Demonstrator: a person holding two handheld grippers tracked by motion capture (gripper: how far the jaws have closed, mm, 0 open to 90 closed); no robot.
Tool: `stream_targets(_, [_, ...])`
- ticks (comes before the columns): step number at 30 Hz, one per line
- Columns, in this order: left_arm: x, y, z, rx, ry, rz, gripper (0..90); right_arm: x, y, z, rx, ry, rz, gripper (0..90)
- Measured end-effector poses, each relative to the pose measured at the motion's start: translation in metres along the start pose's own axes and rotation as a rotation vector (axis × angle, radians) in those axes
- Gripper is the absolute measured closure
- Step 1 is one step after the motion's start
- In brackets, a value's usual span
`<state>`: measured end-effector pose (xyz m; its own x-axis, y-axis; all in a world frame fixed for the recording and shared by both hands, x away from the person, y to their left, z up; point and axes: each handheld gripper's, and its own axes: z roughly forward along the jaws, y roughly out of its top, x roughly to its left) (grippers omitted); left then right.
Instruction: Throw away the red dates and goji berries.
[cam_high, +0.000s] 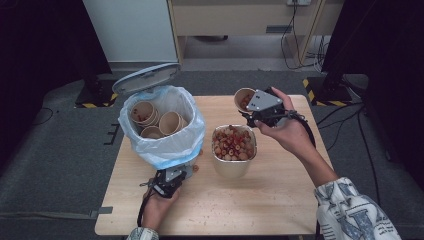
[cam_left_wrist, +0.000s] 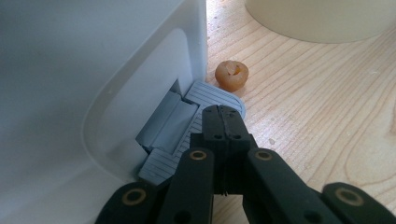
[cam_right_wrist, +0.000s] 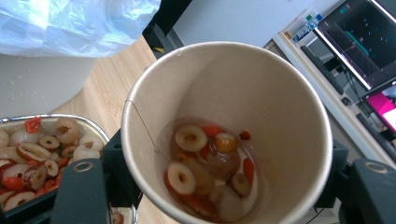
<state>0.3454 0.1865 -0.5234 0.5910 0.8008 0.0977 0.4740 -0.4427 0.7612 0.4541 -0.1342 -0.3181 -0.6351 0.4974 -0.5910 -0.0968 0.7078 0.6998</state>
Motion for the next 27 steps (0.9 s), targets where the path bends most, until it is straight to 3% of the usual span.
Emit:
stream_targets(9, [0.000, 0.000, 0.000, -0.001, -0.003, -0.003, 89.9, -0.003, 0.007, 0.001, 0.010, -0.014, -0.036, 30.6])
stream_targets(11, [0.001, 0.000, -0.001, 0.013, 0.000, 0.013, 89.9, -0.004, 0.009, 0.001, 0.014, -0.021, -0.055, 30.6])
stream_targets(20, [0.001, 0.000, 0.000, 0.007, 0.000, 0.006, 90.0, 0.002, 0.014, -0.001, 0.032, -0.043, -0.158, 30.6])
stream_targets(27, [0.001, 0.000, 0.000, 0.007, -0.001, 0.005, 89.9, 0.001, 0.012, -0.002, 0.035, -0.046, -0.149, 30.6])
